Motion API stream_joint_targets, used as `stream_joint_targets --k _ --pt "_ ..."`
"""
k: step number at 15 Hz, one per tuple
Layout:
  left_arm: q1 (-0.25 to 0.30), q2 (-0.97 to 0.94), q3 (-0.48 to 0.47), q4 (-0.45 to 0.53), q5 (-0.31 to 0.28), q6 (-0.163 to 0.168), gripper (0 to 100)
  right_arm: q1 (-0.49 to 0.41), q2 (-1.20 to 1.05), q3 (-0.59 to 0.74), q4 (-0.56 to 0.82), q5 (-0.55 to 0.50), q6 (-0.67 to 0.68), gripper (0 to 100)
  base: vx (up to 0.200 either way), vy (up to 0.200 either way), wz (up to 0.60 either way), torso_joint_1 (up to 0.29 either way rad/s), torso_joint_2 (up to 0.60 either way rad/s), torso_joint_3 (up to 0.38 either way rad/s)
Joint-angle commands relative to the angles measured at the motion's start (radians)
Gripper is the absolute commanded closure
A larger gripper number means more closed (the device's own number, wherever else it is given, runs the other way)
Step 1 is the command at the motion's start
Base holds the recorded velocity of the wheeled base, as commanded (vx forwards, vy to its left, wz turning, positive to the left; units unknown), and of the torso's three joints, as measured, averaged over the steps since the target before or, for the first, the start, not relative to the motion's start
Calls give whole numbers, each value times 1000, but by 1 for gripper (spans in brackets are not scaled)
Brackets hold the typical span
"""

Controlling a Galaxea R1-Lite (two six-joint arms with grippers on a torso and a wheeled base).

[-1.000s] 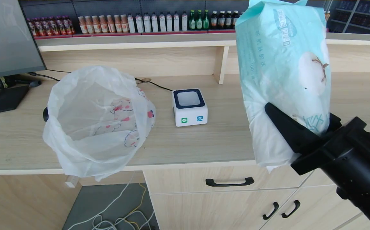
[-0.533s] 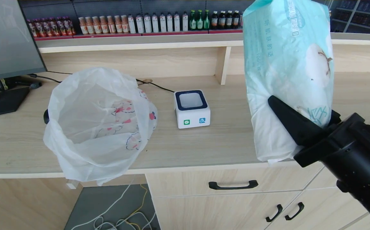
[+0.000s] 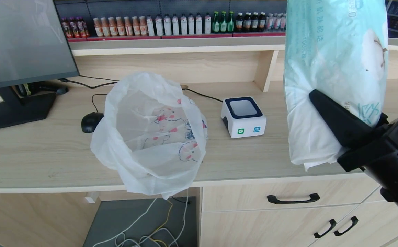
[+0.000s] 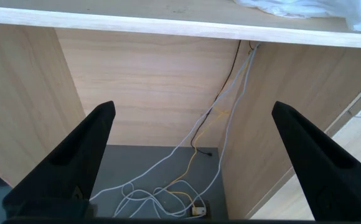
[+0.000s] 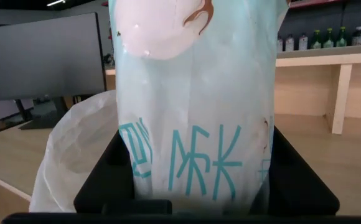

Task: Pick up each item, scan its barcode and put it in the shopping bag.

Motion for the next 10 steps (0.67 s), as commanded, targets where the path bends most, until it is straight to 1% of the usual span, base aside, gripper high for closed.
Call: stream_joint_targets --k 1,6,10 --pt "0 0 0 0 0 0 0 1 -25 6 -1 -1 -2 100 0 0 0 0 0 0" --pt "0 0 0 0 0 2 0 -4 -2 -41 -1 -1 -10 100 0 0 0 0 0 0" --pt "0 0 0 0 0 2 0 -5 179 -267 -1 2 1 100 0 0 0 0 0 0"
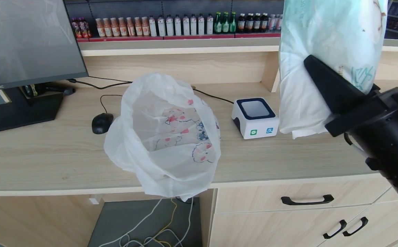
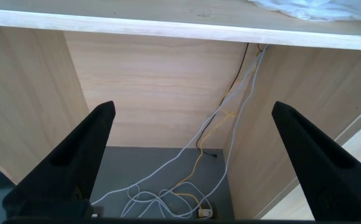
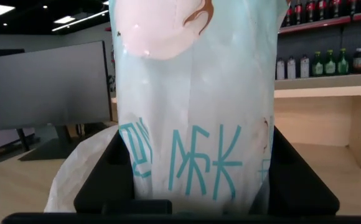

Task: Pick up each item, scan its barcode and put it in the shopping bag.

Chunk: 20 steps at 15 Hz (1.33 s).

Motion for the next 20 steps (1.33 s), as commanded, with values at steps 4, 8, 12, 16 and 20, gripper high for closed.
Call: stream_joint_targets --k 4,8,12,16,20 --pt "1 0 0 0 0 -1 0 -34 299 -314 -1 -1 19 100 0 0 0 0 0 0" --pt "1 0 0 0 0 -1 0 -113 400 -398 -1 -1 22 100 0 0 0 0 0 0" --pt "1 0 0 0 0 -1 0 -145 427 -415 -1 -4 25 100 0 0 0 0 0 0" --pt "1 0 0 0 0 -1 0 -159 460 -365 -1 -100 47 100 0 0 0 0 0 0" --pt "-1 0 0 0 0 -1 0 -159 498 -394 -1 -136 68 100 0 0 0 0 0 0"
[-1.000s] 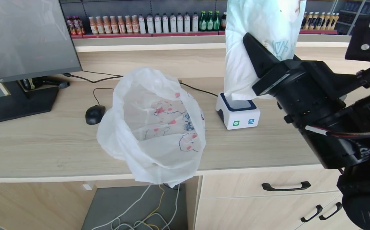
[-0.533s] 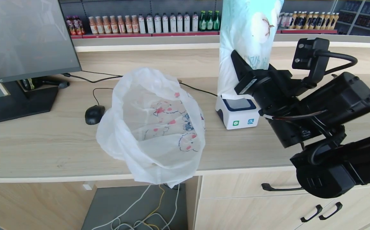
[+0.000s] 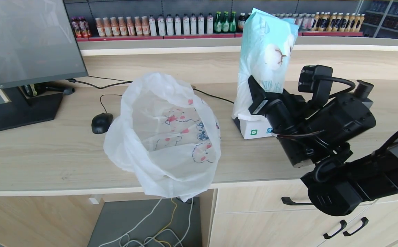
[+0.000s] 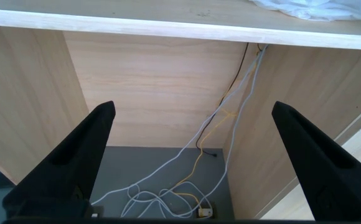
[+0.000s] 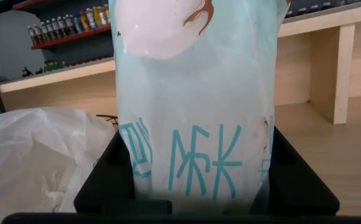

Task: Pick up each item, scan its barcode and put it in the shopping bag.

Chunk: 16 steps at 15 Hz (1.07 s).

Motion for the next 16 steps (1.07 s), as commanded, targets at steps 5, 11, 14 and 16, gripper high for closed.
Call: stream_joint_targets --k 5,11,14,16 --pt "-1 0 0 0 0 -1 0 -28 49 -49 -2 -5 3 100 0 0 0 0 0 0" --pt "1 0 0 0 0 -1 0 -51 98 -69 -2 -11 3 100 0 0 0 0 0 0" --pt "-1 0 0 0 0 -1 0 -81 113 -73 -2 -10 5 100 0 0 0 0 0 0" --pt "1 0 0 0 0 -1 0 -84 125 -73 -2 -10 5 100 0 0 0 0 0 0"
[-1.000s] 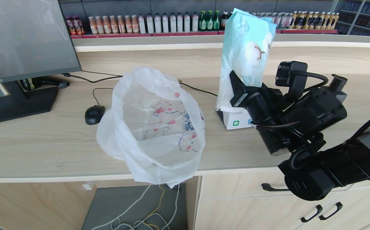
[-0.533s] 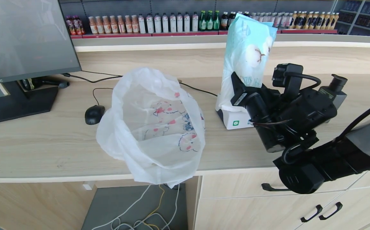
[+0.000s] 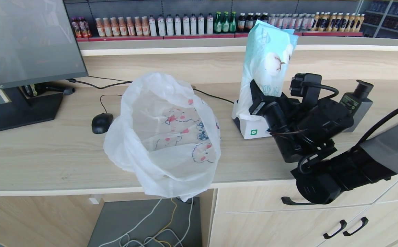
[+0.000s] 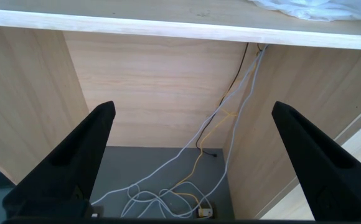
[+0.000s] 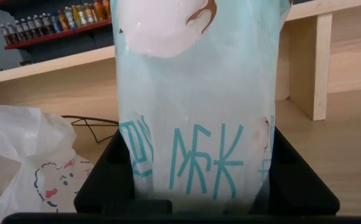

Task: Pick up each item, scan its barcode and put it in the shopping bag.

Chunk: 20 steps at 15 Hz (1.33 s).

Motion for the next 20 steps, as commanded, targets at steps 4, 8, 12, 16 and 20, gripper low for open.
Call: stream_joint_targets --k 4,8,12,16,20 --pt "1 0 0 0 0 0 0 -2 30 -4 6 -2 -1 100 0 0 0 0 0 0" --pt "1 0 0 0 0 0 0 -2 42 -6 6 -2 -1 100 0 0 0 0 0 0" --pt "1 0 0 0 0 0 0 3 47 -4 6 -2 -1 100 0 0 0 0 0 0" --pt "-1 0 0 0 0 0 0 3 48 0 6 -2 -1 100 0 0 0 0 0 0" --pt "-1 0 0 0 0 0 0 3 45 2 6 -2 -1 100 0 0 0 0 0 0"
